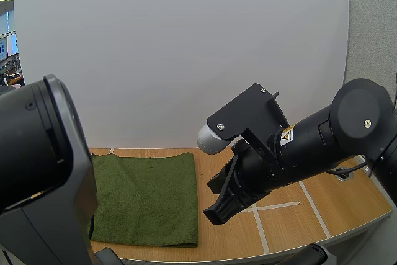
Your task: Fold the towel
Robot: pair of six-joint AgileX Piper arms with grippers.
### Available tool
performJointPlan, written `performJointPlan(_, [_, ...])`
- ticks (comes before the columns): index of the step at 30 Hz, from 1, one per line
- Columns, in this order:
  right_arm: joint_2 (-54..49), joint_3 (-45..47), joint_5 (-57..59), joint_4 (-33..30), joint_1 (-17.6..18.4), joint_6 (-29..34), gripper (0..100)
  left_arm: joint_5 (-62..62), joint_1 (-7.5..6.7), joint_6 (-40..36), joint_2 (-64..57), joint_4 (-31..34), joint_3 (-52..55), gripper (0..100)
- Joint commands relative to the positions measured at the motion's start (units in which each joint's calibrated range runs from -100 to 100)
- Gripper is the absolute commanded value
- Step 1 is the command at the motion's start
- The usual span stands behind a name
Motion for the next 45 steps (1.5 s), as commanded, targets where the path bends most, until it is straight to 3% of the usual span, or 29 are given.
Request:
performJointPlan(1, [-0.5,-0.2,0.0,-1.1,-0.2,0.5,0,-4.1,0.01,-0.3,-0.1,-1.2,-0.2,100])
performJointPlan(12, [4.5,1.6,0.0,-1.4,-0.2,4.1,0,-4.1,0.01,0.0,-0.1,-3.3,-0.6,100])
performJointPlan(18, [14.6,1.9,-14.0,0.9,-0.2,4.2,0,-3.0,0.01,2.0,-0.1,-11.6,-0.6,100])
performJointPlan(24, [27.2,1.9,-24.6,0.9,-0.2,4.2,0,8.3,0.01,2.3,-0.1,-16.6,-3.5,100])
performJointPlan(26, [30.8,1.9,-28.5,0.5,-0.2,4.2,13,9.9,0.01,2.3,-0.1,-18.3,-4.6,100])
performJointPlan(27, [32.4,1.9,-31.0,0.3,-0.2,4.2,25,10.5,0.01,2.3,-0.1,-19.3,-4.9,100])
performJointPlan(29, [34.7,1.9,-33.7,0.1,-0.2,4.2,42,10.3,0.01,2.3,-0.1,-21.0,-5.2,99])
performJointPlan(31, [37.2,1.9,-37.4,0.1,-0.2,4.2,66,10.3,0.01,2.3,-0.1,-22.1,-5.2,98])
performJointPlan(33, [39.5,1.9,-40.1,0.1,-0.2,4.2,82,10.4,0.01,2.3,-0.1,-23.3,-5.2,98])
performJointPlan(35, [41.6,1.9,-42.5,0.1,-0.2,4.2,89,10.4,0.01,2.3,-0.1,-24.1,-5.2,98])
performJointPlan(45, [49.2,1.0,-50.1,0.9,-0.2,4.2,89,10.4,-0.15,3.7,-0.1,-29.1,-5.2,98])
